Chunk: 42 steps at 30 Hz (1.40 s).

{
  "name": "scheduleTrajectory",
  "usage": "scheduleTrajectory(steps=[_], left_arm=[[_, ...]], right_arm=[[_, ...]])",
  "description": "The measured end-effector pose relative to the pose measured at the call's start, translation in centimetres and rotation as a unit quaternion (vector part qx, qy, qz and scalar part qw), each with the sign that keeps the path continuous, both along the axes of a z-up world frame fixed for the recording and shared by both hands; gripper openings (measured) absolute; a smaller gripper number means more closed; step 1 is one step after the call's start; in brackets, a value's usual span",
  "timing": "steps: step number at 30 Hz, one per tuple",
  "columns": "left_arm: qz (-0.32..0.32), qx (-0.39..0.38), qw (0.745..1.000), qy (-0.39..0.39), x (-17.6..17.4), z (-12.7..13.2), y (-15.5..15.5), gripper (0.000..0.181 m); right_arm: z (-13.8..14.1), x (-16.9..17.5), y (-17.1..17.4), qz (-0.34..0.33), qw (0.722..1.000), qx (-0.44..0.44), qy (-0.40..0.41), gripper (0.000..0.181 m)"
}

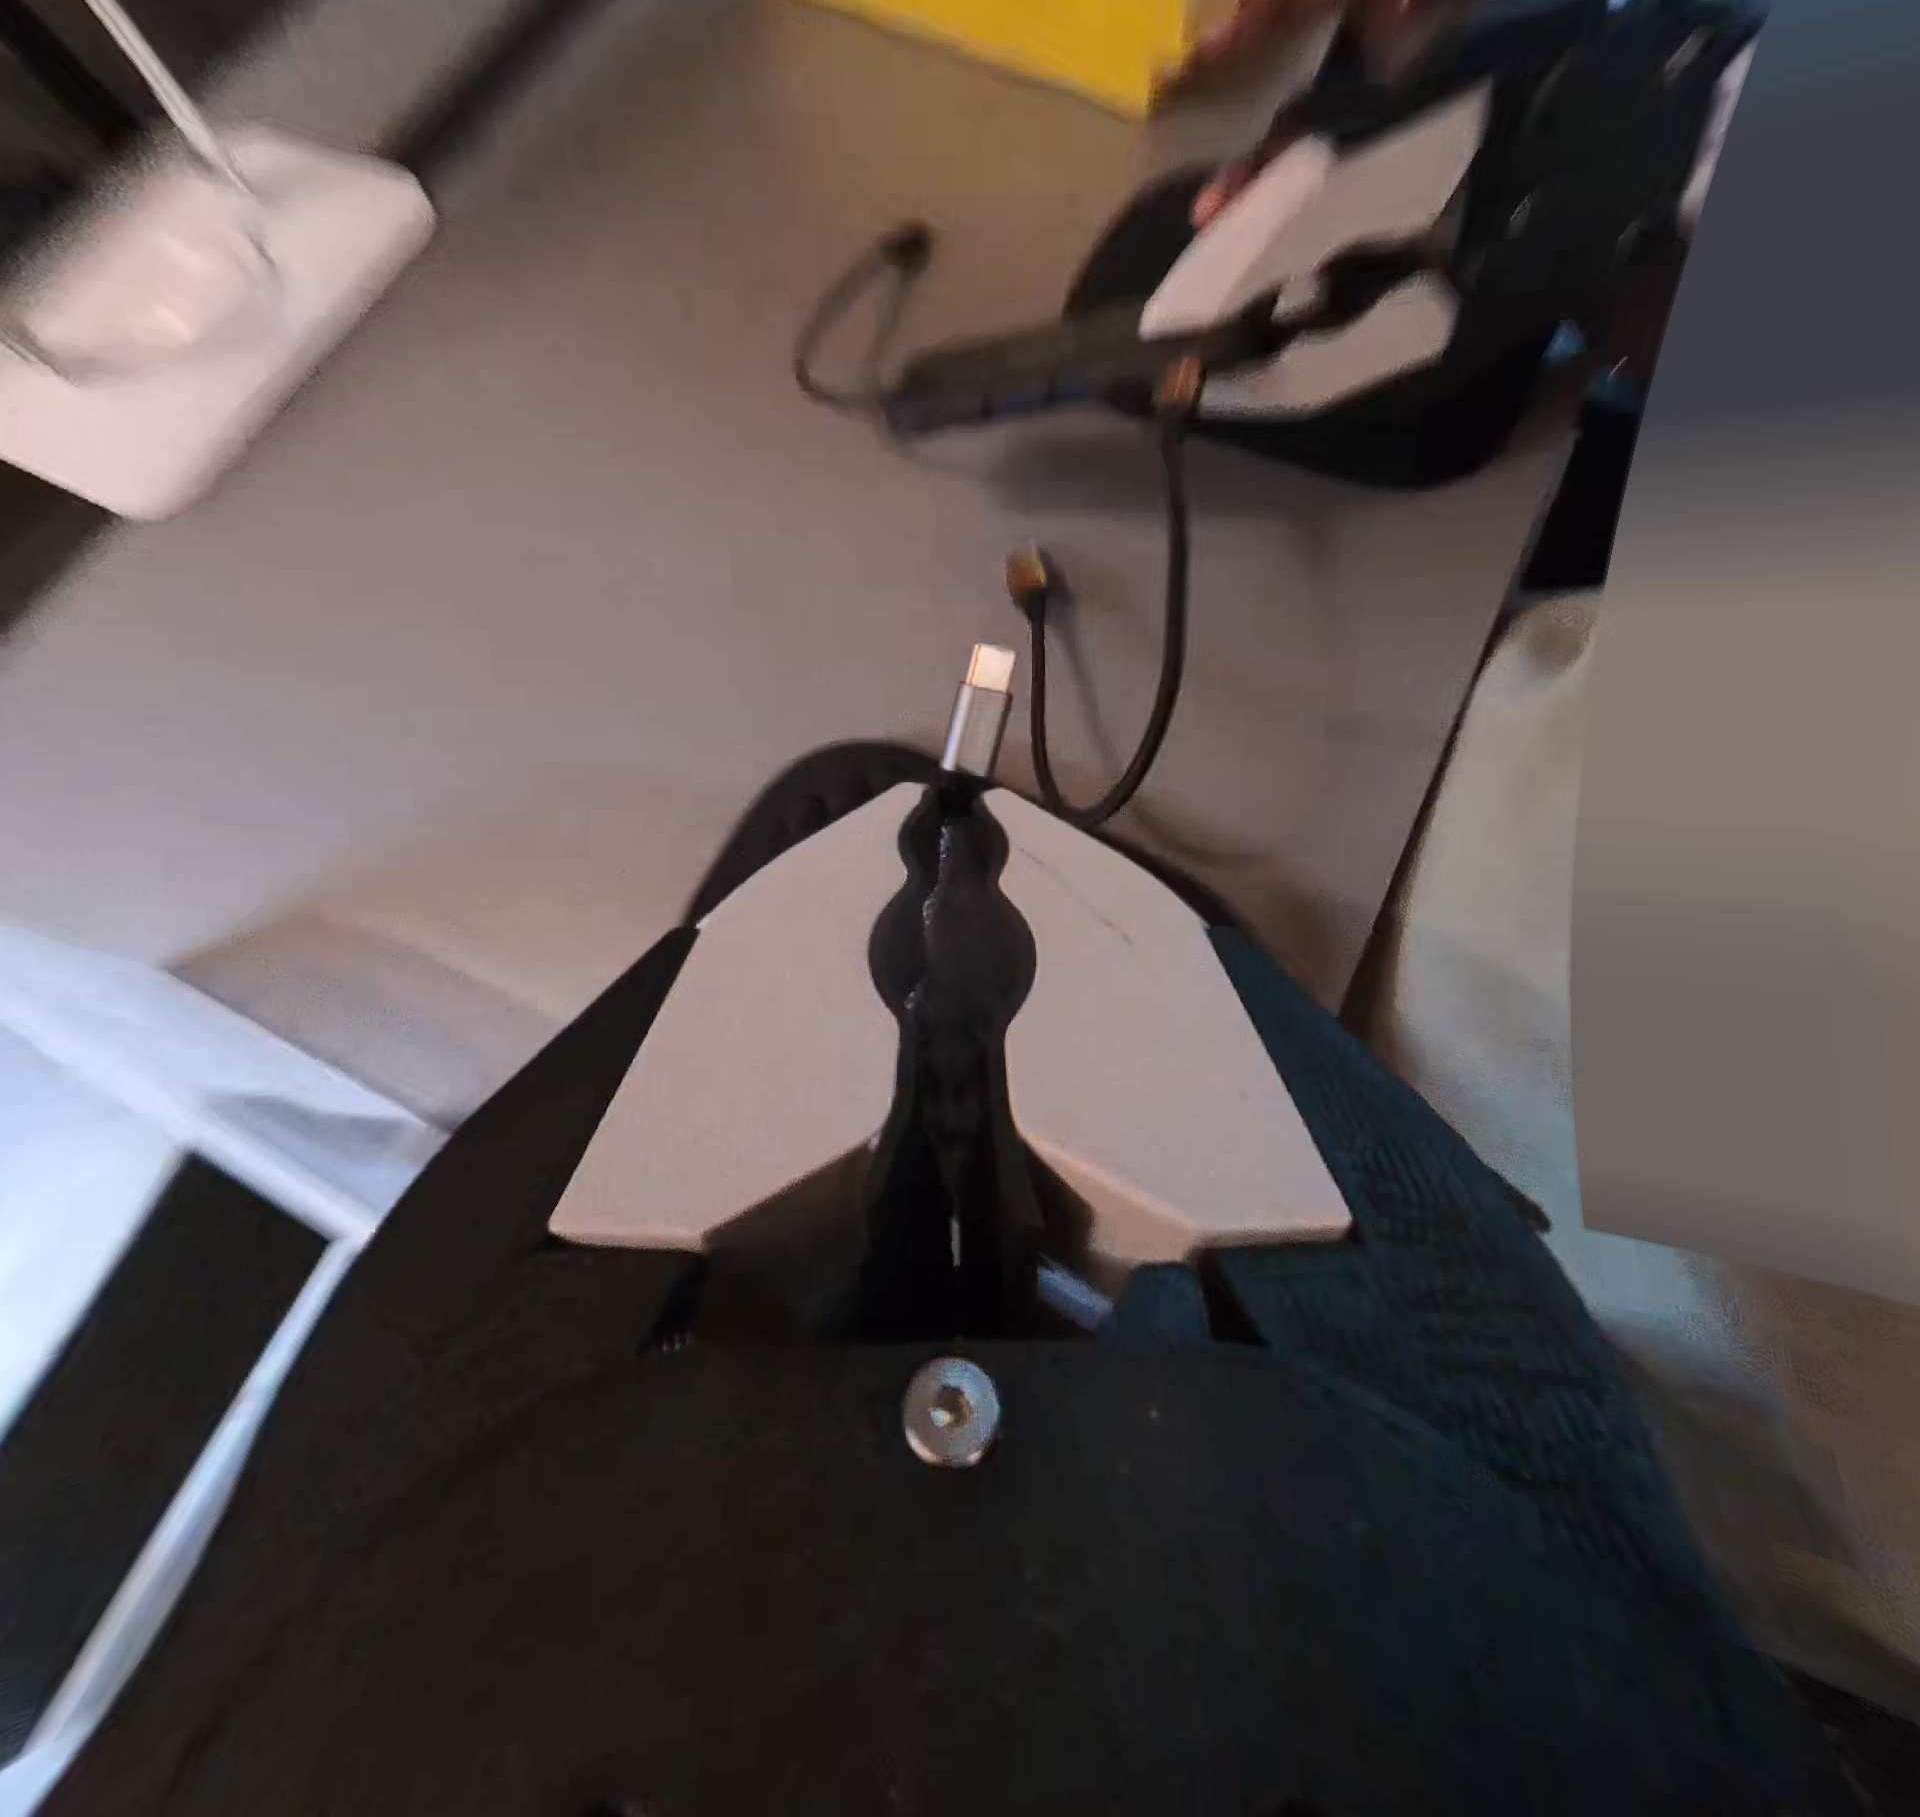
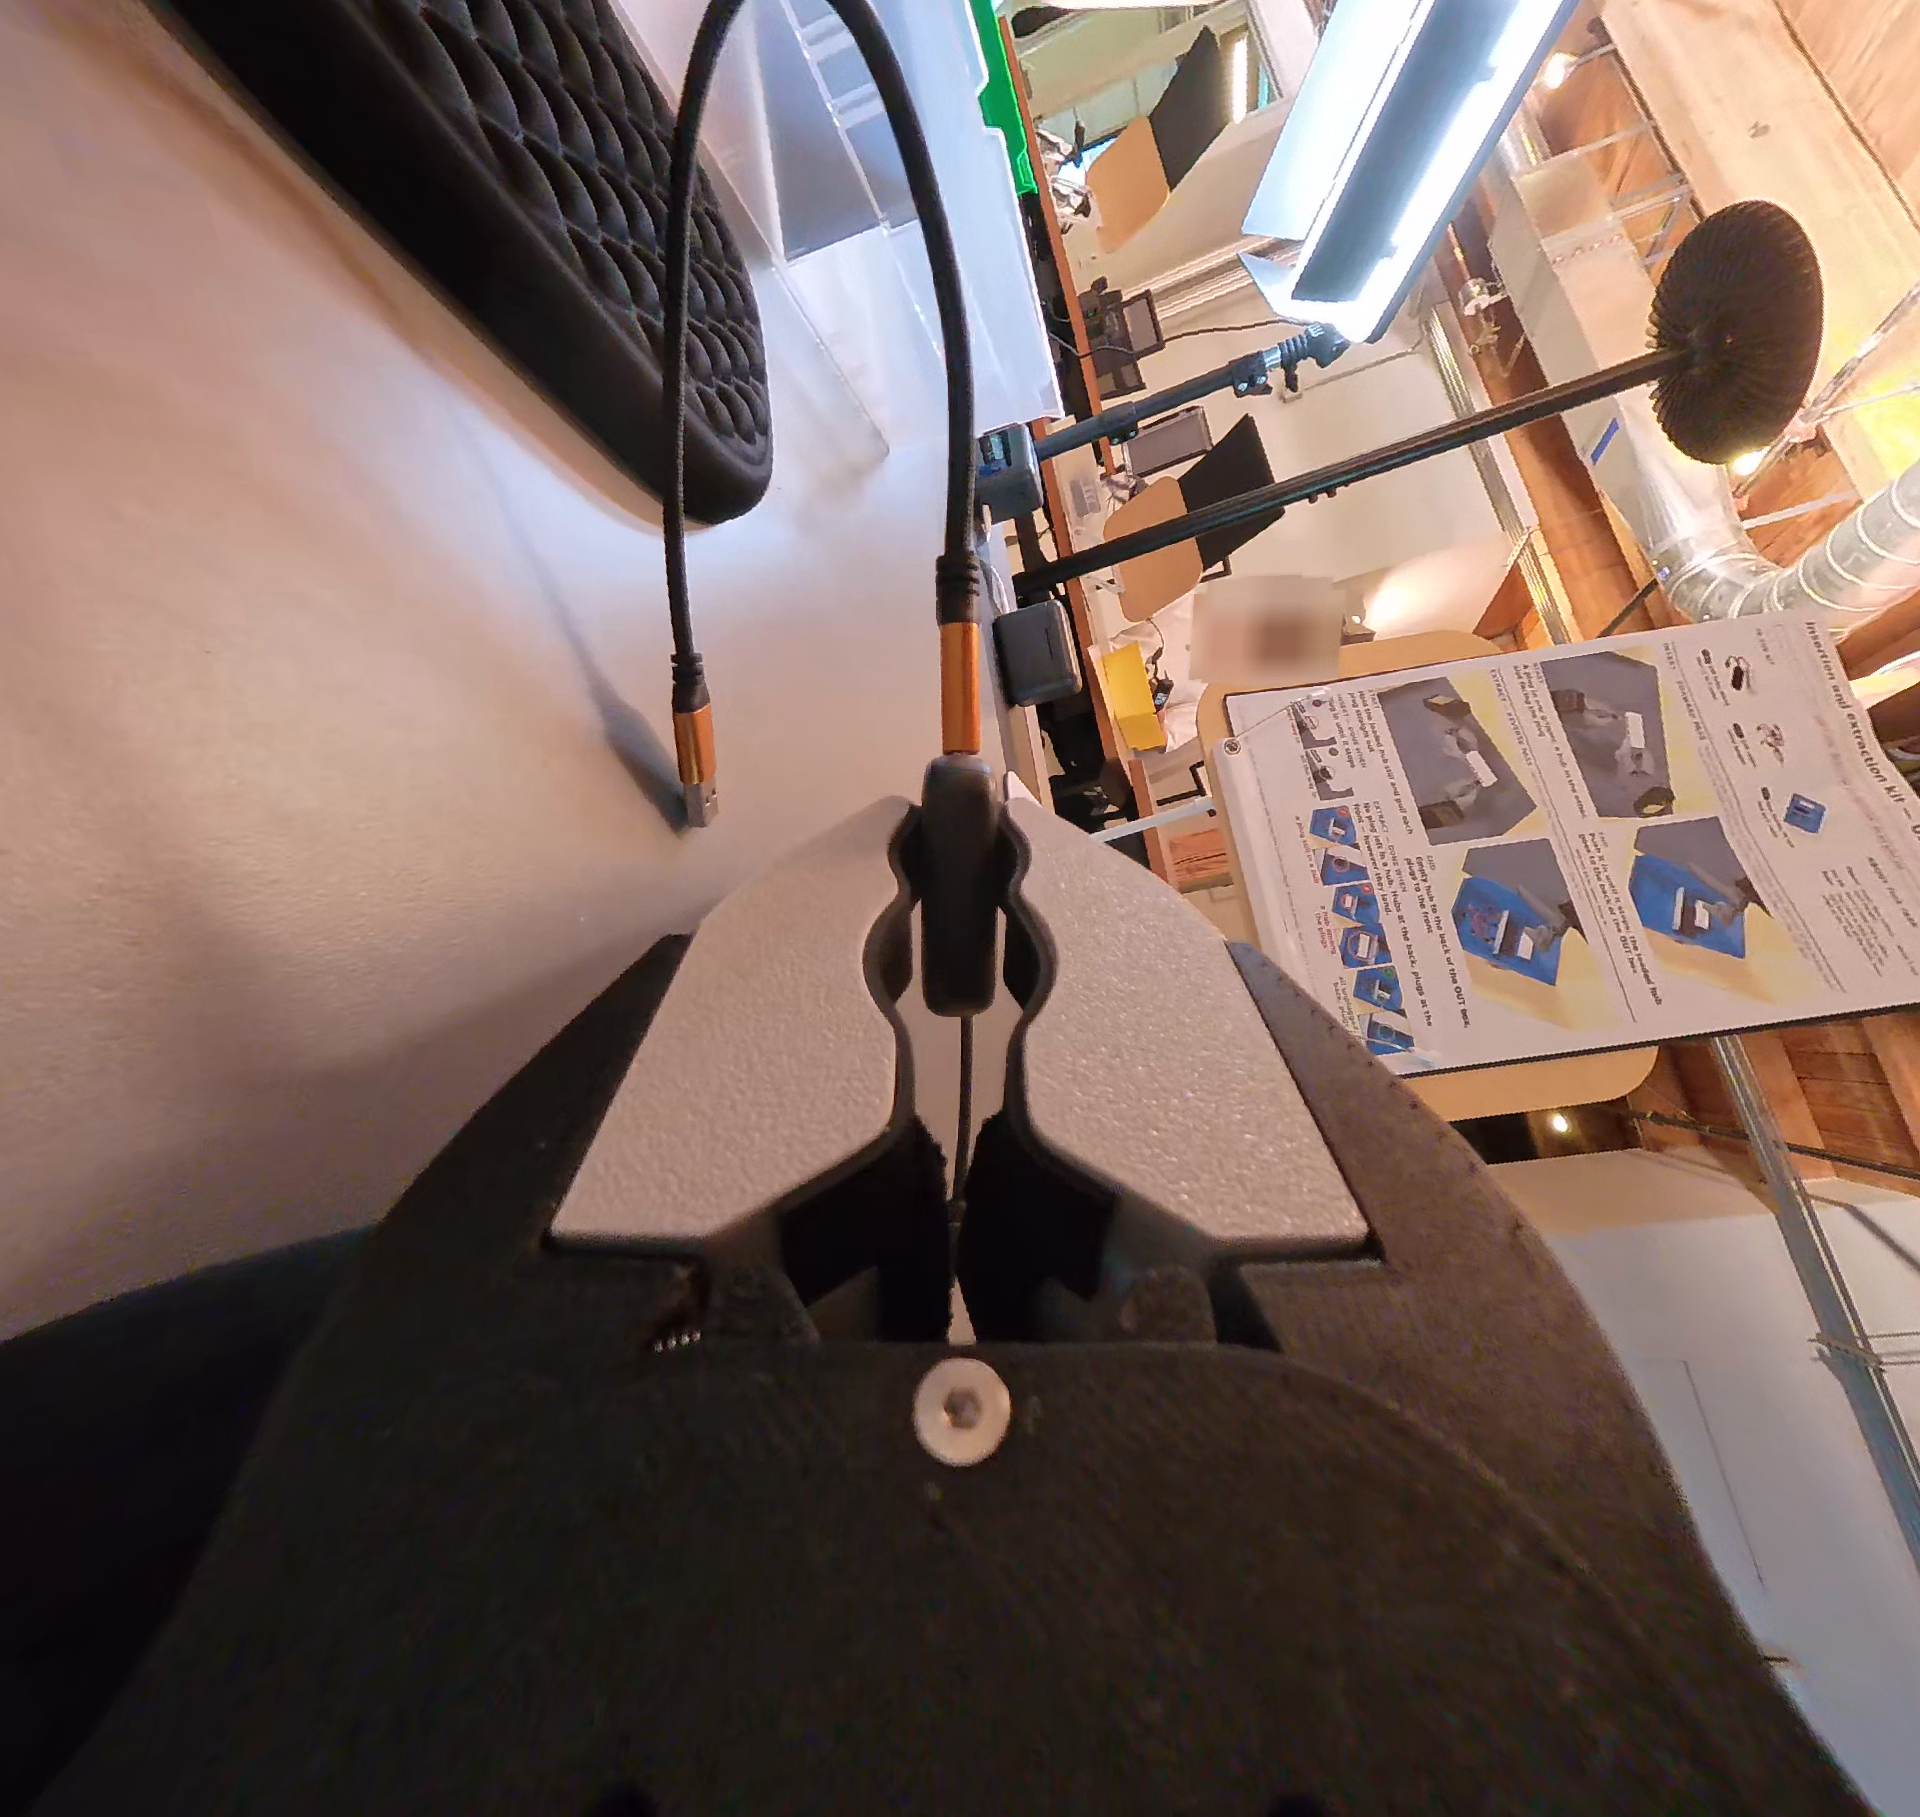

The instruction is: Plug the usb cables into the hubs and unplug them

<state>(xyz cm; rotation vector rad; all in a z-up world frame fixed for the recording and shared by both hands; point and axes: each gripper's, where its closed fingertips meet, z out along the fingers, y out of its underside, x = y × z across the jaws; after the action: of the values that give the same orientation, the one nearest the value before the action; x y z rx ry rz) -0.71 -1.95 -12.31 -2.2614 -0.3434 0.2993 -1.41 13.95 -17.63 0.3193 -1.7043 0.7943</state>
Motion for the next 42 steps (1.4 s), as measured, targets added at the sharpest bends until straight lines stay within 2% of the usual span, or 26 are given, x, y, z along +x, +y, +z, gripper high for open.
scheduleTrajectory(steps=[2,4,8,11,14,21,26,28,32,37,40,42], left_arm=[[0.009,-0.027,0.999,-0.033,-0.6,-4.5,0.9,0.006],[0.029,-0.038,0.998,-0.050,-1.6,-7.7,1.5,0.006],[0.039,-0.064,0.994,-0.074,-2.1,-11.2,1.7,0.006],[0.043,-0.054,0.994,-0.088,-2.2,-11.2,1.8,0.007],[0.031,-0.057,0.995,-0.079,-2.2,-11.3,1.8,0.009],[-0.045,-0.118,0.989,0.078,-2.5,-11.1,1.8,0.022],[-0.125,-0.183,0.948,0.228,-2.6,-10.5,2.0,0.025],[-0.152,-0.204,0.933,0.254,-2.6,-10.5,2.0,0.024],[-0.167,-0.218,0.940,0.204,-2.4,-11.3,1.8,0.009],[-0.133,-0.205,0.963,0.112,-2.3,-11.4,1.8,0.006],[-0.099,-0.101,0.990,-0.022,-1.2,-9.9,3.2,0.006],[-0.090,-0.036,0.989,-0.108,-0.7,-8.3,4.1,0.006]], right_arm=[[-0.1,0.1,0.0,0.001,1.000,0.003,-0.001,0.012],[-0.3,0.1,0.0,0.003,1.000,0.009,-0.002,0.012],[-1.7,0.3,-0.2,0.005,0.998,0.058,-0.005,0.012],[-3.0,0.5,-0.7,0.007,0.994,0.107,-0.002,0.012],[-3.7,0.5,-1.0,0.013,0.993,0.119,-0.006,0.012],[-3.5,0.4,-1.0,0.013,0.994,0.110,-0.013,0.012],[-3.4,0.6,-1.0,0.013,0.994,0.106,-0.017,0.012],[-3.4,0.7,-1.0,0.013,0.994,0.104,-0.019,0.012],[-3.4,0.7,-1.1,0.014,0.994,0.102,-0.019,0.012],[-3.2,0.6,-1.1,0.018,0.995,0.093,-0.021,0.012],[-2.8,0.5,-1.1,0.025,0.996,0.079,-0.021,0.012],[-2.6,0.3,-0.9,0.027,0.996,0.083,-0.015,0.012]])
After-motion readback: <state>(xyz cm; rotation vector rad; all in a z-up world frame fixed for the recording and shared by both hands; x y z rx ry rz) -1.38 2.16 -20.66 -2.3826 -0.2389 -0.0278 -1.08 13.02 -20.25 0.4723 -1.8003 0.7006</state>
